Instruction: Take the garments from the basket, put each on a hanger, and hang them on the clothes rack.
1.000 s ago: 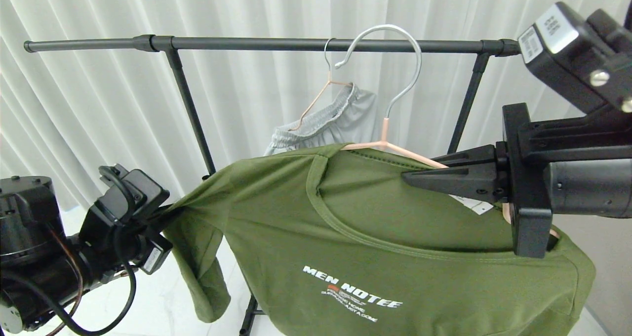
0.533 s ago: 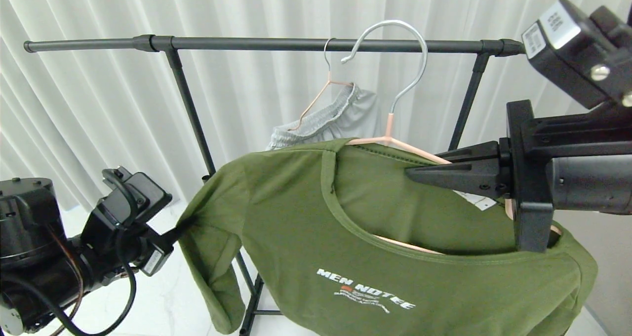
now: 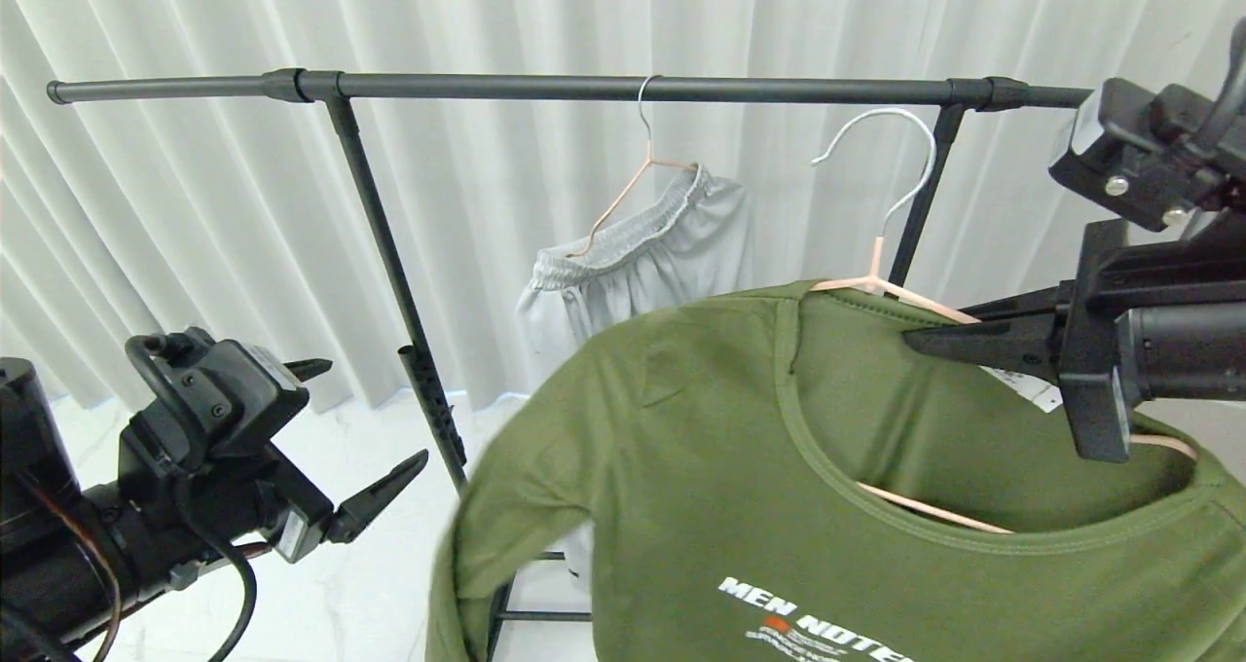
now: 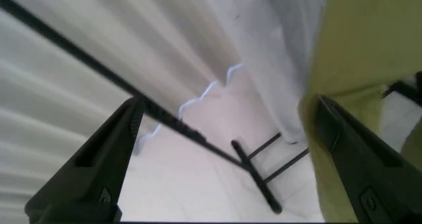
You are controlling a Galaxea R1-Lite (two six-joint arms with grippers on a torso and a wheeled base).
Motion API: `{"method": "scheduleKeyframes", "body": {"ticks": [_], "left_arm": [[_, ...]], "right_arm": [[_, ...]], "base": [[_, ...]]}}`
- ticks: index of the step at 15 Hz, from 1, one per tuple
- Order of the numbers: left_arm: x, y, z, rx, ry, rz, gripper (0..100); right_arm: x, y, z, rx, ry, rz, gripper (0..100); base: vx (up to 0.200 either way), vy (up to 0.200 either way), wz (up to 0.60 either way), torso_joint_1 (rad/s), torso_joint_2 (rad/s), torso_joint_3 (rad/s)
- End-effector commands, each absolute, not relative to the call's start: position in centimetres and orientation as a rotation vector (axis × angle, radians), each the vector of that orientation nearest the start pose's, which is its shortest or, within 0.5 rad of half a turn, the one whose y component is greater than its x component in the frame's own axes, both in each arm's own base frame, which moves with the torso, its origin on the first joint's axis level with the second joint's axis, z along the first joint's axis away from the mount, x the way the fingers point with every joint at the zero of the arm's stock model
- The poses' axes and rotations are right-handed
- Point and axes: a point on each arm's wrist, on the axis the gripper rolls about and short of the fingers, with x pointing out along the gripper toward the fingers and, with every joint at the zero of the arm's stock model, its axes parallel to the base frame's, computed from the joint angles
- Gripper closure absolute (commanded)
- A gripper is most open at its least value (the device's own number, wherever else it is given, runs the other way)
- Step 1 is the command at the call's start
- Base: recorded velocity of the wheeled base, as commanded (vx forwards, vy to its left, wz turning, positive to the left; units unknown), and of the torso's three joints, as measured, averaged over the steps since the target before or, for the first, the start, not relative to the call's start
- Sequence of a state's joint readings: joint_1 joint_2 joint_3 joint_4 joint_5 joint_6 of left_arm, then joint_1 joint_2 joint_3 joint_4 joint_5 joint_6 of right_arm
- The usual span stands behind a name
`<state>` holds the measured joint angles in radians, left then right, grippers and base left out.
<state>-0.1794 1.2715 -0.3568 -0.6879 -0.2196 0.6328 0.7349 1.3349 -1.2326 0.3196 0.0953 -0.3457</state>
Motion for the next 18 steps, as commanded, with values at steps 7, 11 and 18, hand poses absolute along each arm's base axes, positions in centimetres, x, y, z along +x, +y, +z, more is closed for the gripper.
{"method": "scheduleKeyframes", "body": {"ticks": [7,11,18], "left_arm": [[16.3,-4.8,17.2,0.622,0.063,-0.516,0],[16.2,-4.8,16.9,0.635,0.069,-0.515,0],[16.1,-4.7,17.1,0.633,0.073,-0.482,0]], "right_arm": [[15.8,8.5,31.3,-0.424,0.314,0.591,100],[16.9,8.4,31.8,-0.382,0.322,0.507,100],[18.9,9.4,33.4,-0.308,0.301,0.471,100]], "base": [[0.0,0.0,0.0,0.0,0.0,0.0],[0.0,0.0,0.0,0.0,0.0,0.0],[0.057,0.0,0.0,0.001,0.0,0.001]]}}
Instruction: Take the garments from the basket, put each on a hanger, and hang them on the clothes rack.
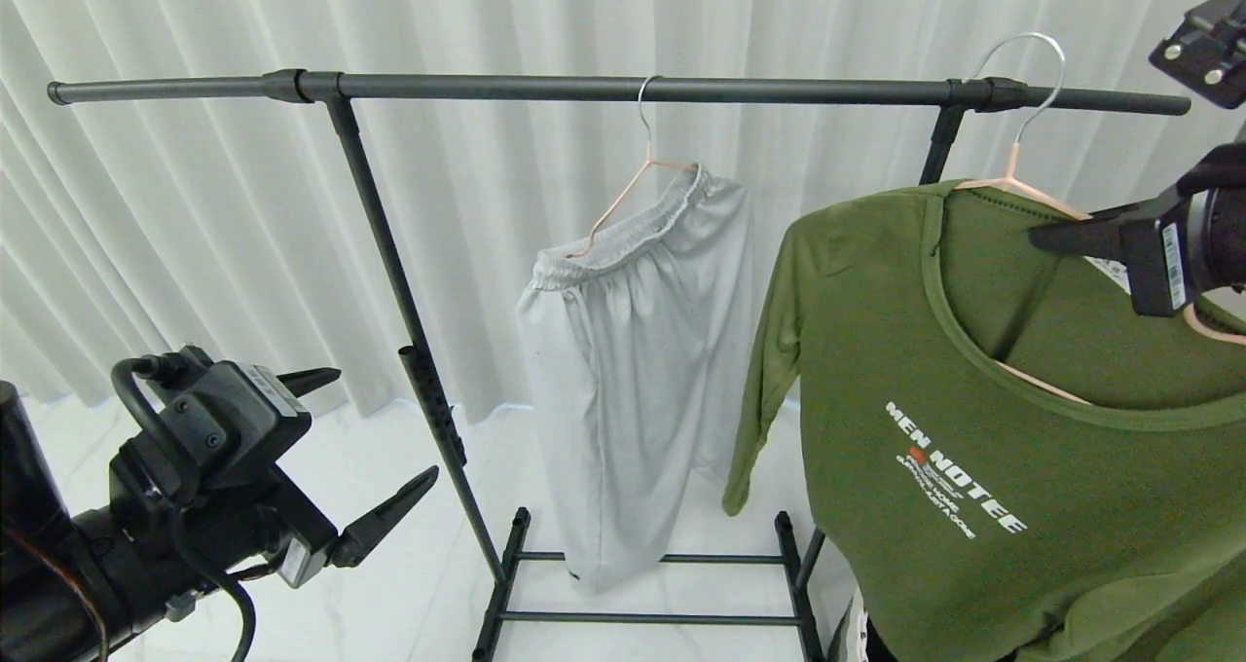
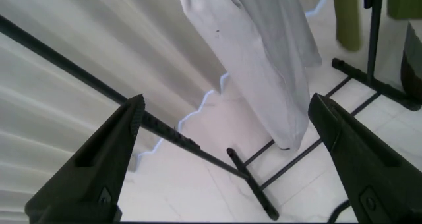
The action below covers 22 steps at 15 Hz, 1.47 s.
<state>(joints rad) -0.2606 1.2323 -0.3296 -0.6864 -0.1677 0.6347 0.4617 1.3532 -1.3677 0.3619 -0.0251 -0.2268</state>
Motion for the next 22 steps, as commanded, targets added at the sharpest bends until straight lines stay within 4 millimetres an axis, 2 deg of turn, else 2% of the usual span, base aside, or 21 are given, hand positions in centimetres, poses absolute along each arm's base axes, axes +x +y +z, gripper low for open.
{"method": "scheduleKeyframes", "body": {"ticks": [1,6,10,18,22], "left_arm": [[16.1,-4.7,17.1,0.633,0.073,-0.482,0],[16.1,-4.7,17.1,0.634,0.073,-0.482,0],[16.1,-4.7,17.1,0.637,0.071,-0.484,0],[16.0,-4.7,17.1,0.642,0.067,-0.483,0],[16.0,-4.7,17.1,0.642,0.067,-0.483,0]], "right_arm": [[19.1,9.4,33.4,-0.308,0.298,0.471,100],[19.3,9.6,33.4,-0.306,0.291,0.47,100],[20.6,9.9,33.2,-0.3,0.273,0.455,100],[25.2,9.6,31.4,-0.292,0.309,0.372,100],[26.3,9.7,30.6,-0.296,0.33,0.353,100]], "base": [[0.2,0.0,0.0,-0.002,0.0,0.002],[0.2,0.0,0.0,0.003,0.0,0.006],[0.2,0.0,0.0,-0.001,0.01,0.001],[0.0,0.0,0.0,0.0,0.0,0.0],[0.0,0.0,0.0,0.0,0.0,0.0]]}}
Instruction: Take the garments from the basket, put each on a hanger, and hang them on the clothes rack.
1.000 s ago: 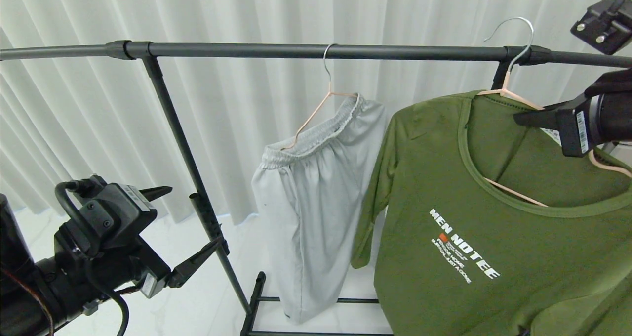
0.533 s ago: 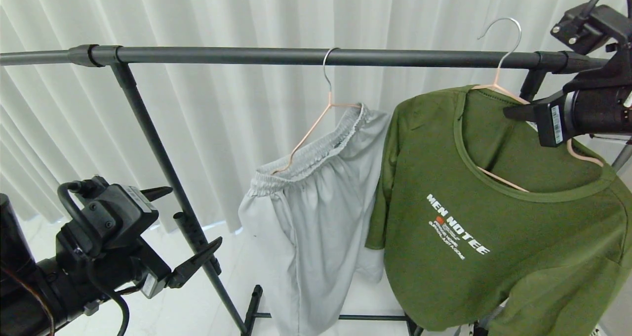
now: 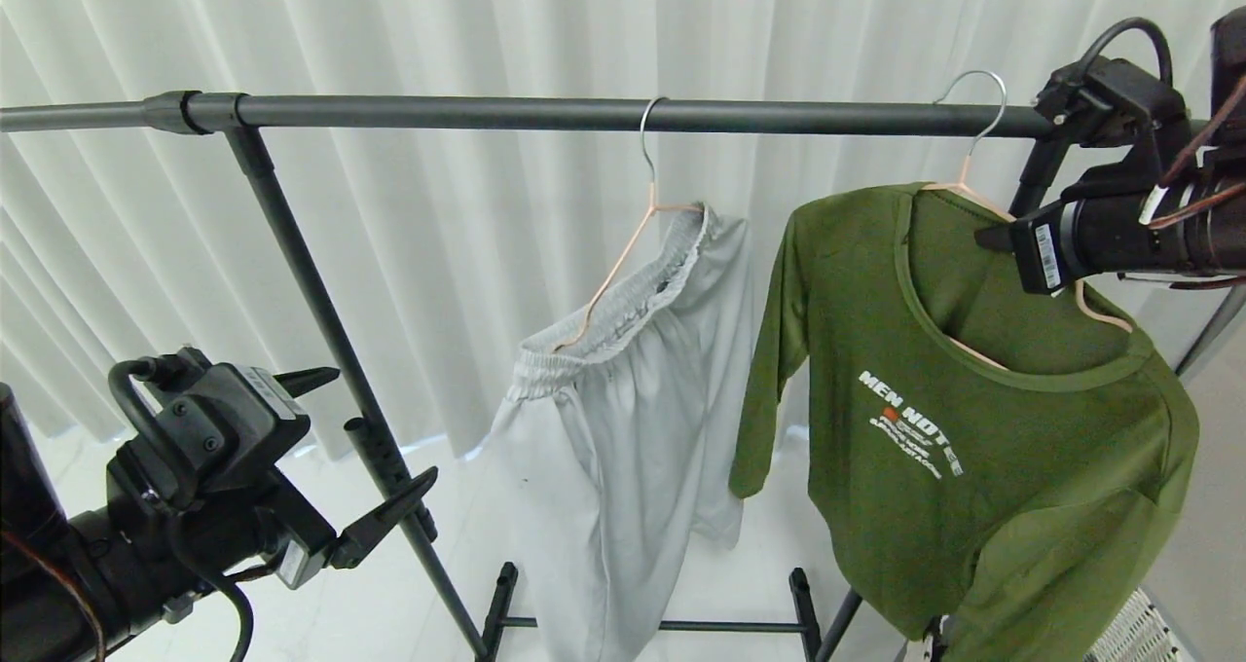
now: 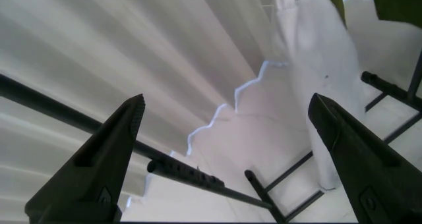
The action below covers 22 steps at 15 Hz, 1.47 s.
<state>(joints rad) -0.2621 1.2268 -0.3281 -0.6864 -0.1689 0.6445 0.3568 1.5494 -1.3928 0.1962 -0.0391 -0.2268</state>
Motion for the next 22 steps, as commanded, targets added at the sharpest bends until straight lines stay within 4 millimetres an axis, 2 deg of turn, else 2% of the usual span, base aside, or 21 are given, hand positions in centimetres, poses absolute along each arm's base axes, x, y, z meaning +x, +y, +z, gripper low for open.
{"method": "scheduleKeyframes", "body": {"ticks": [1,10,14,15,17,19,22], "left_arm": [[16.0,-4.7,17.1,0.642,0.069,-0.484,0],[15.8,-4.6,16.7,0.642,0.084,-0.488,0],[15.5,-4.5,16.2,0.643,0.098,-0.491,0],[15.4,-4.5,16.1,0.643,0.104,-0.493,0],[15.4,-4.4,16.1,0.641,0.103,-0.486,0],[15.2,-3.9,16.4,0.631,0.095,-0.45,0],[13.1,-2.0,16.6,0.618,0.072,-0.329,0]], "right_arm": [[26.3,9.8,30.6,-0.297,0.329,0.354,100],[27.8,10.2,30.4,-0.294,0.304,0.337,100],[27.7,10.3,30.2,-0.297,0.317,0.34,100],[27.7,10.2,30.2,-0.296,0.314,0.339,0],[26.9,10.0,30.9,-0.29,0.285,0.335,0],[24.9,9.2,31.9,-0.276,0.217,0.325,0],[18.4,6.7,32.4,-0.256,0.112,0.314,0]], "base": [[0.0,0.0,0.0,0.0,0.0,0.0],[0.0,0.0,0.0,0.0,0.0,0.0],[0.0,0.0,0.0,0.0,0.0,0.0],[0.0,0.0,0.0,0.0,0.0,0.0],[0.0,0.0,0.0,0.0,0.0,0.0],[0.0,0.0,0.0,0.0,0.0,0.0],[0.0,0.0,0.0,0.0,0.0,0.0]]}}
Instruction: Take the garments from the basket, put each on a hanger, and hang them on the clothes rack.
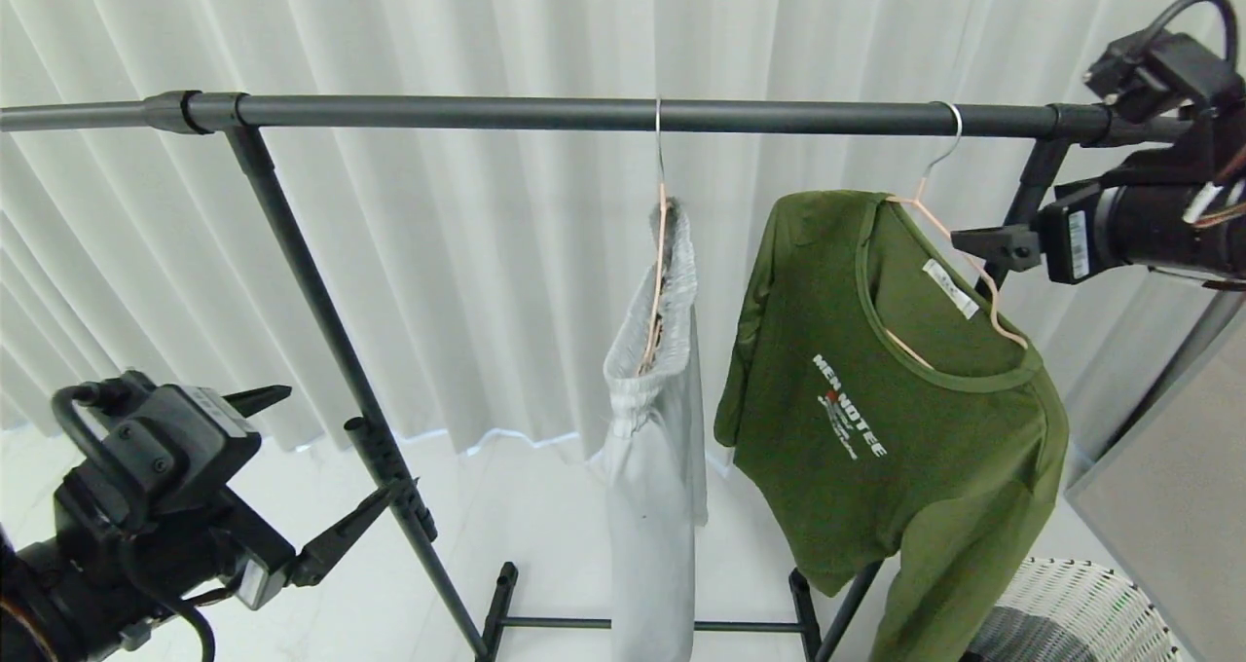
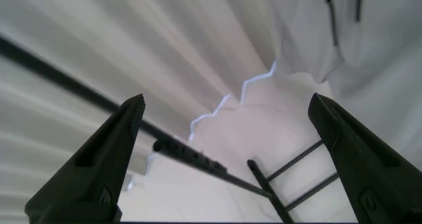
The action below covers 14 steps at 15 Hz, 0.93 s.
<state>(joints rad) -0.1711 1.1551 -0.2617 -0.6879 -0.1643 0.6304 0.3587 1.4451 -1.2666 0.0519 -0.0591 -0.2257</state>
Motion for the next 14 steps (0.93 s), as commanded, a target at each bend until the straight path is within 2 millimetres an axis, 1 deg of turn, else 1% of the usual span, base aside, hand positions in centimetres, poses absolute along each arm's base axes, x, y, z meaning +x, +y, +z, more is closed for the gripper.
{"method": "scheduleKeyframes", "body": {"ticks": [1,2,3,4,5,6,7,9,10,11,12,14], "left_arm": [[12.0,-1.4,16.6,0.589,0.06,-0.282,0],[11.6,-1.2,16.6,0.572,0.058,-0.259,0],[10.7,-0.7,16.5,0.518,0.068,-0.161,0],[10.5,-0.6,16.4,0.503,0.074,-0.123,0],[9.7,-0.4,16.1,0.47,0.079,-0.048,0],[8.5,-0.1,15.8,0.425,0.079,0.065,0],[7.4,0.2,15.1,0.408,0.082,0.147,0],[5.8,0.5,14.1,0.392,0.081,0.252,0],[5.4,0.5,13.9,0.39,0.079,0.269,0],[4.6,0.6,13.6,0.39,0.085,0.282,0],[4.0,0.7,13.3,0.39,0.093,0.292,0],[2.4,0.7,12.4,0.39,0.097,0.313,0]], "right_arm": [[16.0,5.8,31.8,-0.25,0.088,0.308,0],[15.1,5.4,31.5,-0.249,0.081,0.303,0],[12.9,3.9,30.5,-0.245,0.078,0.256,0],[12.2,3.4,30.0,-0.244,0.08,0.235,0],[10.6,2.4,29.0,-0.241,0.081,0.192,0],[9.0,1.5,27.5,-0.239,0.094,0.136,0],[7.6,0.9,26.4,-0.237,0.093,0.091,0],[5.7,0.2,24.8,-0.231,0.102,0.012,0],[5.1,0.0,24.3,-0.228,0.107,-0.02,0],[4.2,-0.2,23.4,-0.225,0.117,-0.06,0],[3.5,-0.2,22.7,-0.225,0.111,-0.066,0],[2.2,-0.2,20.7,-0.225,0.113,-0.068,0]], "base": [[0.0,0.0,0.0,0.0,0.0,0.0],[0.0,0.0,0.0,0.0,0.0,0.0],[0.0,0.0,0.0,0.0,0.0,0.0],[0.0,0.0,0.0,0.0,0.0,0.0],[0.0,0.0,0.0,0.0,0.0,0.0],[0.0,0.0,0.0,0.0,0.0,0.0],[0.0,0.0,0.0,0.0,0.0,0.0],[0.0,0.0,0.0,0.0,0.0,0.0],[0.0,0.0,0.0,0.0,0.0,0.0],[0.0,0.0,0.0,0.0,0.0,0.0],[0.0,0.0,0.0,0.0,0.0,0.0],[0.0,0.0,0.0,0.0,0.0,0.0]]}}
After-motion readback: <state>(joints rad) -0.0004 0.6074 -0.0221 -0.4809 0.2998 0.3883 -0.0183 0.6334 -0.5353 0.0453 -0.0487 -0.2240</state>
